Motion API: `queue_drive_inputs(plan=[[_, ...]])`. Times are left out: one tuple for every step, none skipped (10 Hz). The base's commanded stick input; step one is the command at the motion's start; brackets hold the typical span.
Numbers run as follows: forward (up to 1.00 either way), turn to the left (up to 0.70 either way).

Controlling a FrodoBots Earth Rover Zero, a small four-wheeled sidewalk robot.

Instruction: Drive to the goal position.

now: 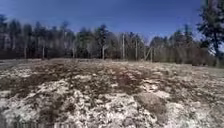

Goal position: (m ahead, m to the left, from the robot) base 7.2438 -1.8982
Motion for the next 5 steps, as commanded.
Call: queue_drive_inputs(plan=[[0.7,0.0],[0.7,0.0],[0.7,0.0],[0.7,0.0],[0.7,0.0]])
